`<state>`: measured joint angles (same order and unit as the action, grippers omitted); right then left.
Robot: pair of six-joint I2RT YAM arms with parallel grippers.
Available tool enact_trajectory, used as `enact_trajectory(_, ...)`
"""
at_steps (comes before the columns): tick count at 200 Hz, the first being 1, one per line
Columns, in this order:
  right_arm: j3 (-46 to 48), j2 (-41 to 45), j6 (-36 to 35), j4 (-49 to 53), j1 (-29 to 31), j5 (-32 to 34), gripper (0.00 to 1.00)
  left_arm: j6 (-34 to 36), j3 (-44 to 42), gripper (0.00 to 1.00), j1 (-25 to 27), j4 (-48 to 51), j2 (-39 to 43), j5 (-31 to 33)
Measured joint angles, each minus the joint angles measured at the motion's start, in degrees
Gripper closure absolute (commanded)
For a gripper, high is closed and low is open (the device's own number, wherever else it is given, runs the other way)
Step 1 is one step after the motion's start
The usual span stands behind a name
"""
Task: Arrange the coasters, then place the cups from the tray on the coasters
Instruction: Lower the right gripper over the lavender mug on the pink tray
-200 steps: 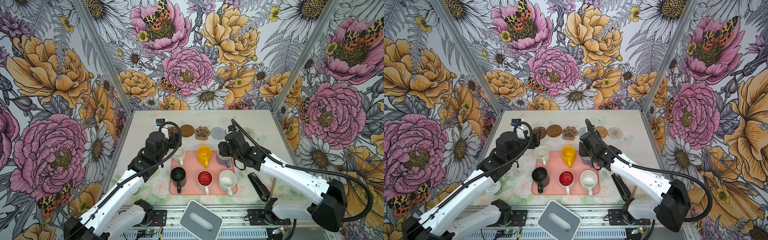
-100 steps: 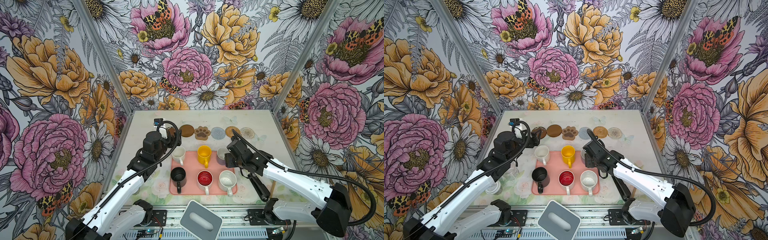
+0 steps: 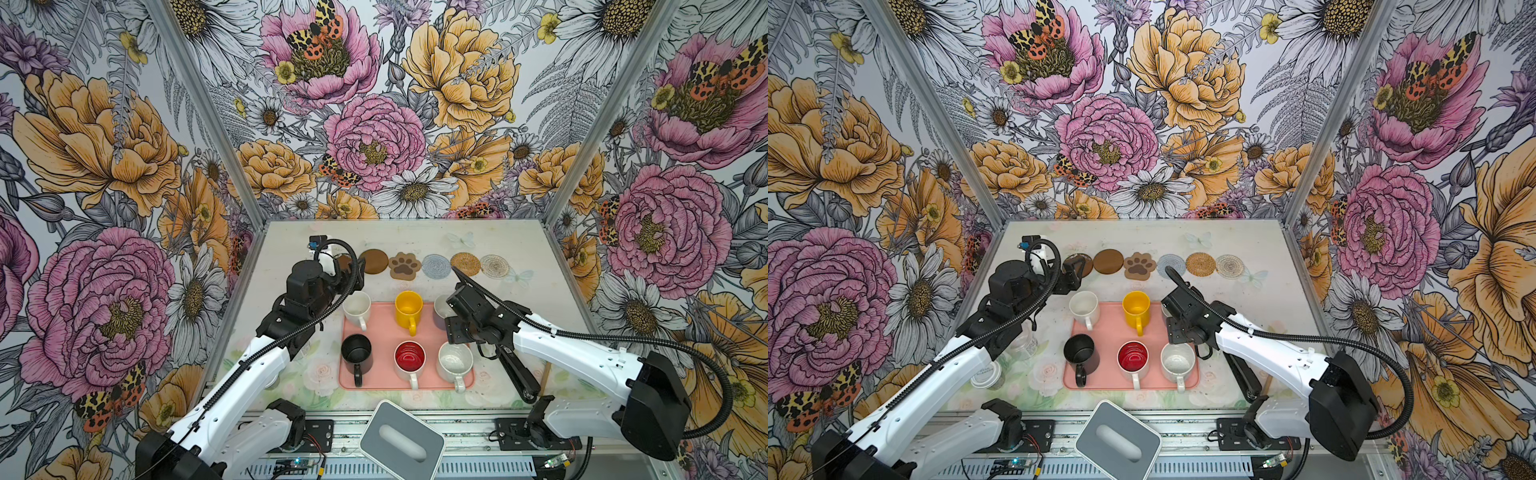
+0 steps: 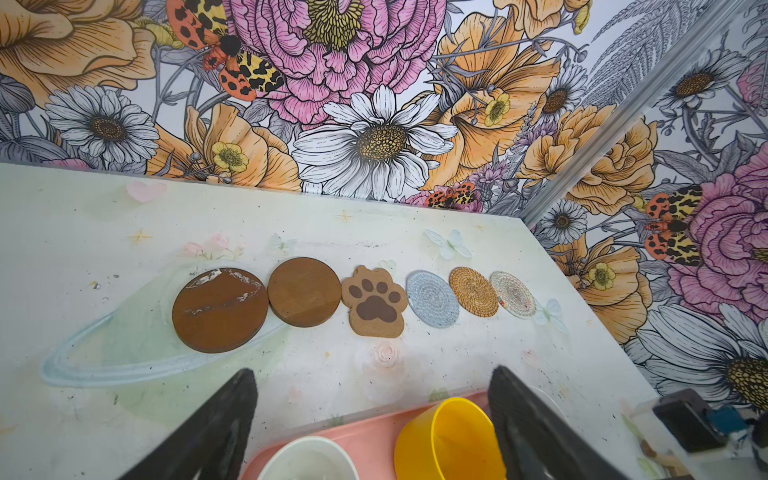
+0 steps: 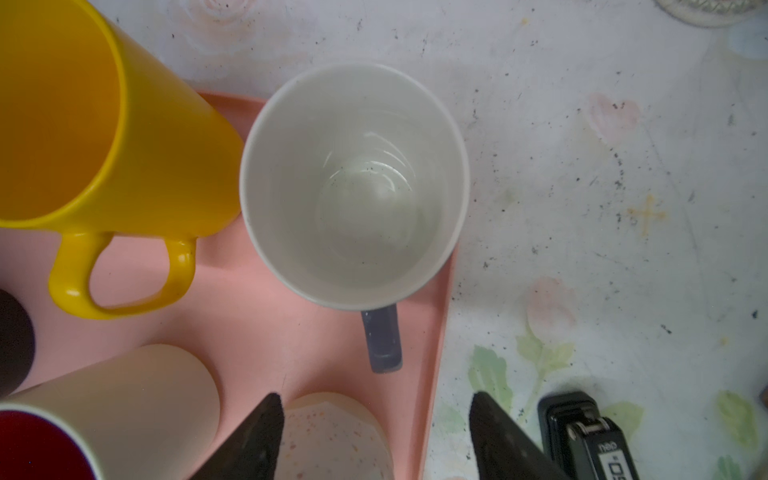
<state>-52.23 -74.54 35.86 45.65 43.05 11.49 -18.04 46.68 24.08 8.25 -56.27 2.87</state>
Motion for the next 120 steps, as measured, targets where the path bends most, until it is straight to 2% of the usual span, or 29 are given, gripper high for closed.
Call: enact_trajectory(120,0.0,-1.8,-1.3,-2.7,-4.3,-3.0,0.24,-0.2,-0.6,0.11,-0.7,-0.8,0.0,-0.4)
